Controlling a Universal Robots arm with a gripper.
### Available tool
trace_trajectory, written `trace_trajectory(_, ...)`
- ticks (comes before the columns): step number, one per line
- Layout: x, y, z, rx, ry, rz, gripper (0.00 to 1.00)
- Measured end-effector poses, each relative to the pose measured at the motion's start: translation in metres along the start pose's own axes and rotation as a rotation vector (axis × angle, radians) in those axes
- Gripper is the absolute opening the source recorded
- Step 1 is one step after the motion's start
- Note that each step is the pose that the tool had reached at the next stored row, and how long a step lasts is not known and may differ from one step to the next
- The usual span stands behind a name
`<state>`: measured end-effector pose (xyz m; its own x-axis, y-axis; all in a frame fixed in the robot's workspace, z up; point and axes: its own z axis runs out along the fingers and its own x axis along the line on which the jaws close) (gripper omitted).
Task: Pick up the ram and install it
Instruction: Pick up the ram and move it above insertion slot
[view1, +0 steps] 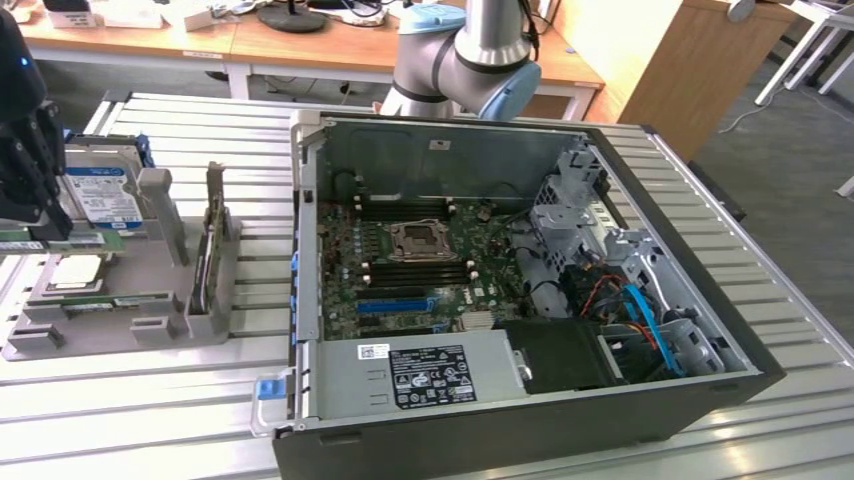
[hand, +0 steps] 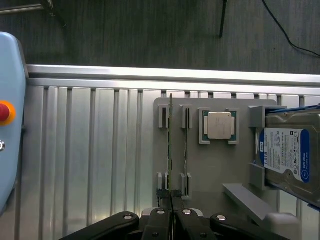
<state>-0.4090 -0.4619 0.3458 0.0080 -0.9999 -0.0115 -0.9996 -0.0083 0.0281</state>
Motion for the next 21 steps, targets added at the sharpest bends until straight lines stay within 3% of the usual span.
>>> trace_trajectory(21, -0.0001, 0.0002, -0.0070, 0.0000, 0.0000, 0.000, 0.12)
